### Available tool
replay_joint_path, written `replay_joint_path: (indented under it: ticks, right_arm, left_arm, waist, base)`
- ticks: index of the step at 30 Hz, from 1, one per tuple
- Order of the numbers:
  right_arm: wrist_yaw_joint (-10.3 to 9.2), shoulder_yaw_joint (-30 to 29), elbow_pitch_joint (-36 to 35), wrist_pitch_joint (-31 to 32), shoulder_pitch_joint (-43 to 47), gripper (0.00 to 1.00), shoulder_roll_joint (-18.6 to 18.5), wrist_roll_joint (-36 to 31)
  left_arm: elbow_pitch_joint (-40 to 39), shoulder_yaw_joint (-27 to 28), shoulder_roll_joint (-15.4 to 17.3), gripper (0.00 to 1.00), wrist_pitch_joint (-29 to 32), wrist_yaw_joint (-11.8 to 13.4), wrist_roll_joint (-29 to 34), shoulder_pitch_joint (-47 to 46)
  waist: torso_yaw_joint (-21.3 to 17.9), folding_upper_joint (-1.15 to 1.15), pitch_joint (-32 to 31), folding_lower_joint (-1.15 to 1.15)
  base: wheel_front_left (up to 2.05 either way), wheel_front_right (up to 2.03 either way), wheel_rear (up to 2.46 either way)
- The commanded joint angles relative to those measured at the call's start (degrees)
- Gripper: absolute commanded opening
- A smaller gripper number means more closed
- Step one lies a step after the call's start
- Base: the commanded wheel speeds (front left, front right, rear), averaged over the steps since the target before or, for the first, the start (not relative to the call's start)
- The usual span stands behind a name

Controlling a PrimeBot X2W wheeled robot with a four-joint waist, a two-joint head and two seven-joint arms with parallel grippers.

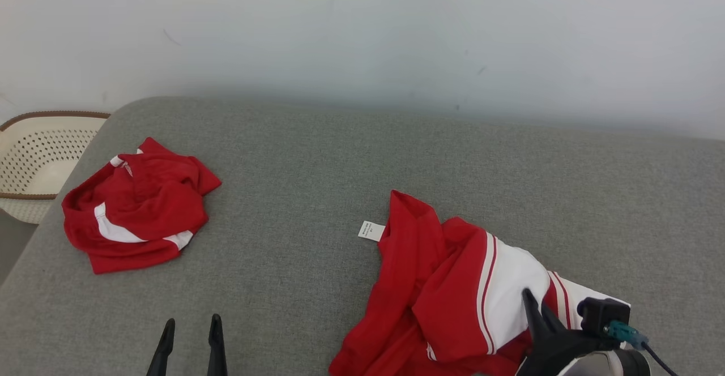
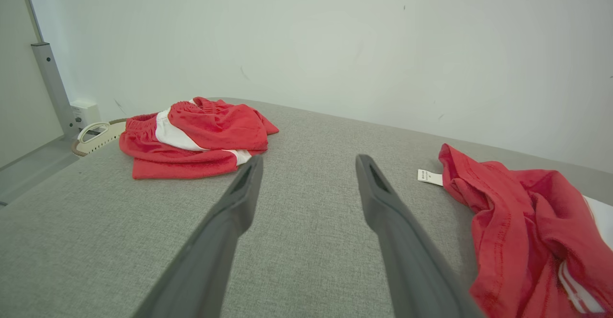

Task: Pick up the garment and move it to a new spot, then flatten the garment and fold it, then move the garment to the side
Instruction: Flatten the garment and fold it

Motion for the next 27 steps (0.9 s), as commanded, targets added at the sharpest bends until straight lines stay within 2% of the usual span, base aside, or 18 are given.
replay_joint_path:
  ticks: [1,7,13,20,27]
  right_arm:
    - [0.00,0.6,-0.4,-0.9,-1.2,0.00,-0.5,0.3]
    - [0.00,2.6,-3.7,-2.2,-7.9,0.00,-2.5,3.0]
    - [0.00,3.8,-5.1,-0.1,-16.4,0.00,-6.3,4.1]
    - [0.00,7.5,-1.8,2.9,-25.1,0.00,-10.4,5.4]
    - [0.00,15.2,4.0,3.7,-33.4,0.00,-13.1,7.7]
  left_arm:
    - [0.0,0.2,0.0,1.00,-0.2,0.2,0.5,1.0]
    - [-0.2,-0.1,0.0,1.00,-0.2,0.6,0.0,0.7]
    - [-0.2,-0.8,0.0,1.00,-0.2,0.9,-0.4,0.1]
    - [0.1,-1.1,0.0,1.00,-0.2,1.0,-0.9,-0.4]
    - [0.3,-1.7,0.0,1.00,-0.2,0.9,-1.2,-1.2]
  waist:
    - [-0.2,0.00,0.0,0.00]
    - [-1.4,0.00,0.3,0.00]
    - [-1.4,0.00,0.7,0.00]
    - [-0.2,0.00,1.1,0.00]
    - [0.8,0.00,2.2,0.00]
  base:
    - [0.00,0.00,0.00]
    - [0.00,0.00,0.00]
    - [0.00,0.00,0.00]
    - [0.00,0.00,0.00]
    - [0.00,0.00,0.00]
